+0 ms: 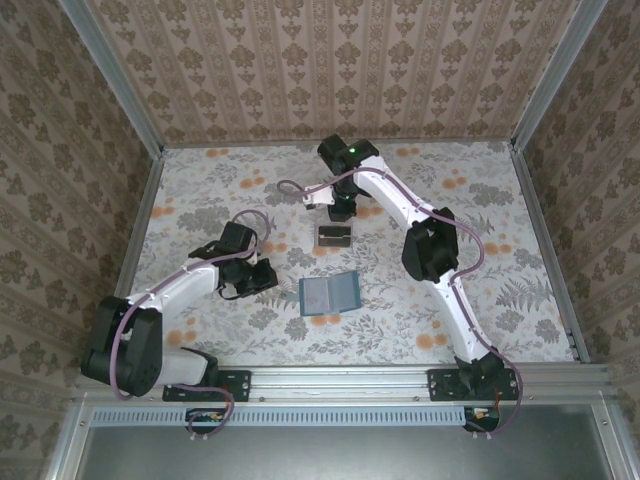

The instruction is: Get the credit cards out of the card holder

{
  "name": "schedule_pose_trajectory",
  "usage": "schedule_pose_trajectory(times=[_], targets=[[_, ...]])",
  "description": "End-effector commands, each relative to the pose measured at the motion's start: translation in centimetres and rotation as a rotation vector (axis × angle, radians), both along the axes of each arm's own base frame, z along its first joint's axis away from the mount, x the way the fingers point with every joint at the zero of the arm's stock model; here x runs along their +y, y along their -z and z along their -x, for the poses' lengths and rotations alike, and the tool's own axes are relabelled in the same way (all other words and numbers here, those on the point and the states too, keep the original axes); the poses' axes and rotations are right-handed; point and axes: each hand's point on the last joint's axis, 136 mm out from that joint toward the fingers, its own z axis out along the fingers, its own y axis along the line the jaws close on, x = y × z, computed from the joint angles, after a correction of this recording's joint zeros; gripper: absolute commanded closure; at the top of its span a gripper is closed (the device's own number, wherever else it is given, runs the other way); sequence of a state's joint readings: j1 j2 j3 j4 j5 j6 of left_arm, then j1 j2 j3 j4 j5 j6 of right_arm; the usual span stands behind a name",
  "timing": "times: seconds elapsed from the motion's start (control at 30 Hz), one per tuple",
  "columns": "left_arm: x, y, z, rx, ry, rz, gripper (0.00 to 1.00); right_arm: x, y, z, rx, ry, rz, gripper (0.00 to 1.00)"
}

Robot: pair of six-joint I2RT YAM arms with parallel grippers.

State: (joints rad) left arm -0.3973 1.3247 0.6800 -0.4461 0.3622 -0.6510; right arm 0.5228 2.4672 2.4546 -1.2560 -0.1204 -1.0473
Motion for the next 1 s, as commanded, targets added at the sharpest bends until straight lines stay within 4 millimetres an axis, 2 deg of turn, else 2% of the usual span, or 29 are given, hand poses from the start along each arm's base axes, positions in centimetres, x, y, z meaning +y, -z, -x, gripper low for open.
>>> schedule_pose_trajectory(times=[0.0, 0.1, 0.2, 0.53, 0.73, 0.87, 0.97], targets=[[0.4, 0.2, 0.5, 0.022, -0.007, -0.005, 0.86, 0.3, -0.9, -2.2, -0.095, 0.041, -0.005, 0.79], [0.3, 0.1, 0.4, 0.022, -0.005, -0.003, 0.86, 0.2, -1.3, -2.7, -0.115, 0.053, -0.010, 0.80], [0.2, 0.0, 0.3, 0.022, -0.005, -0.001, 0.86, 0.6, -1.5, -1.5, -0.070, 0.027, -0.041, 0.86], [-0.1, 0.2, 0.1, 0.026, -0.002, 0.009, 0.86, 0.5, -1.2, -0.5, -0.020, 0.025, -0.047, 0.84], [0.0, 0.3, 0.1, 0.028, 0.001, 0.006, 0.86, 0.6, -1.5, 0.4, 0.025, 0.020, -0.076, 0.88], [-0.1, 0.3, 0.0, 0.026, 0.003, 0.009, 0.86, 0.4, -1.6, -0.5, -0.001, 0.049, -0.079, 0.88], [-0.1, 0.1, -0.2, 0.022, 0.001, 0.009, 0.86, 0.5, -2.8, -1.6, -0.030, 0.101, -0.134, 0.87]])
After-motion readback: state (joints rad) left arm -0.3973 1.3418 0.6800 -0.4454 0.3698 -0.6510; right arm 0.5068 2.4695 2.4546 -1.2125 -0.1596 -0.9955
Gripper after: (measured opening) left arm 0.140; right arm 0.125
